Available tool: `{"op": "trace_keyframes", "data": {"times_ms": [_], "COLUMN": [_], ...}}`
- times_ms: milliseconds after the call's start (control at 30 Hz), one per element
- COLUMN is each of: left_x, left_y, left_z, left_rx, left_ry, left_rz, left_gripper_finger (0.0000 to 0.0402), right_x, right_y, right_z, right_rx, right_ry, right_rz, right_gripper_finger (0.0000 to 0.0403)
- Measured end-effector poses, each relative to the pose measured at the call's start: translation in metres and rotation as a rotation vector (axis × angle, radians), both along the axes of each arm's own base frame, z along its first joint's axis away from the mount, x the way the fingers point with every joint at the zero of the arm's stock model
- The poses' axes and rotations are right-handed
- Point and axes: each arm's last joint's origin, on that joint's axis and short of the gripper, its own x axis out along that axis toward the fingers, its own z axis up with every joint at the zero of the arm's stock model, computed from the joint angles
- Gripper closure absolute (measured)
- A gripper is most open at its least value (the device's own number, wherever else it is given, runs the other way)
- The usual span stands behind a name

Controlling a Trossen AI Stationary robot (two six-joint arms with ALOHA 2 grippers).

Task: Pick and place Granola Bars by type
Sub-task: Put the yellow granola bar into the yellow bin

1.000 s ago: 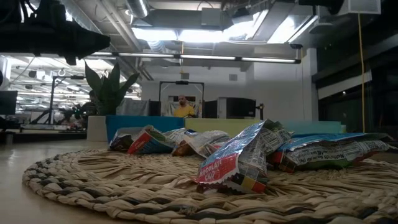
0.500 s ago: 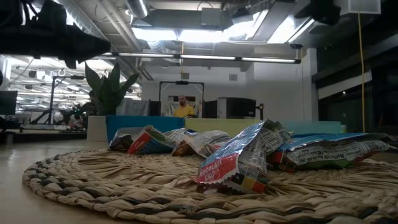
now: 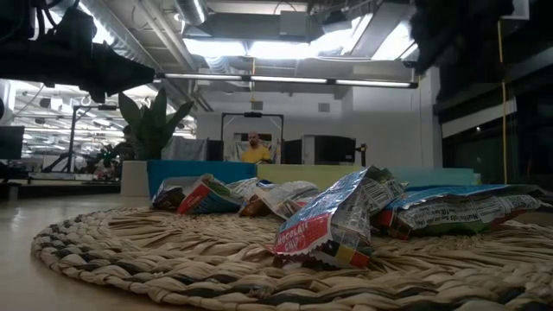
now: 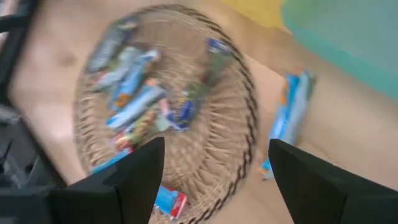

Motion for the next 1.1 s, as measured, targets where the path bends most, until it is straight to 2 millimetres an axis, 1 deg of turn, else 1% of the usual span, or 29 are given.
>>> {"op": "trace_keyframes", "data": {"times_ms": [200,333,467,600,900,1100], "left_x": [0.0,0.0,0.0,0.0,0.0,0.0], "left_y": [0.0,0.0,0.0,0.0,0.0,0.0], "left_z": [0.0,0.0,0.0,0.0,0.0,0.0], "left_rx": [0.0,0.0,0.0,0.0,-0.01,-0.014], "left_ry": [0.0,0.0,0.0,0.0,-0.006,-0.004], "left_rz": [0.0,0.0,0.0,0.0,-0.001,-0.002], "left_gripper_finger": [0.0297,0.0297,0.0297,0.0297,0.0297,0.0297], "right_x": [0.011,0.02,0.03,0.038,0.052,0.063], "right_y": [-0.003,-0.005,-0.008,-0.011,-0.014,-0.014], "right_z": [-0.033,-0.05,-0.065,-0.08,-0.106,-0.12], "right_rx": [0.028,0.024,0.018,0.002,-0.032,-0.035], "right_ry": [0.146,0.234,0.31,0.378,0.464,0.458], "right_rz": [-0.072,-0.086,-0.091,-0.044,0.027,0.07], "right_gripper_finger": [0.0114,0.0114,0.0114,0.0114,0.0114,0.0114]}}
